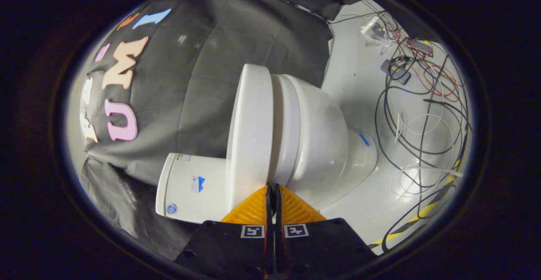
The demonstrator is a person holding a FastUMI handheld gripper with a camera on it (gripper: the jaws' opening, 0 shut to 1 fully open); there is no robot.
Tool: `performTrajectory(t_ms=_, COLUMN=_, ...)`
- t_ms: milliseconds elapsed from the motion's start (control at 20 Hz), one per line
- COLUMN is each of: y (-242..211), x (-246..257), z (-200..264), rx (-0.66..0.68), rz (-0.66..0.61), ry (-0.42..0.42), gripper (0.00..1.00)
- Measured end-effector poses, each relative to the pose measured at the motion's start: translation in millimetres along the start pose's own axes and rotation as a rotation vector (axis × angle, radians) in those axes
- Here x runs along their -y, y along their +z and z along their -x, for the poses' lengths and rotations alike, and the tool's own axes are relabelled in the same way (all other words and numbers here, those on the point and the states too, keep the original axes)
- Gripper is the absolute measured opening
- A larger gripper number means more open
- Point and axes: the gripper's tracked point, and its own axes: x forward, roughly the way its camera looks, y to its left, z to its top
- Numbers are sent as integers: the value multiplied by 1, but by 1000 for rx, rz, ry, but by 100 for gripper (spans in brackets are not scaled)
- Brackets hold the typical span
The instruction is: Open the toilet lid.
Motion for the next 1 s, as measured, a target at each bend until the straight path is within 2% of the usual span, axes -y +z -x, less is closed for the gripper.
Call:
performTrajectory(t_ms=300, y=-5, x=-1, z=4, rx=-56, rz=39, ry=28, gripper=2)
performTrajectory(t_ms=600, y=-2, x=-6, z=5, rx=-41, rz=87, ry=-4, gripper=3)
performTrajectory(t_ms=750, y=3, x=-22, z=11, rx=-39, rz=182, ry=-23, gripper=3)
performTrajectory(t_ms=1000, y=15, x=-66, z=22, rx=36, rz=228, ry=8, gripper=2)
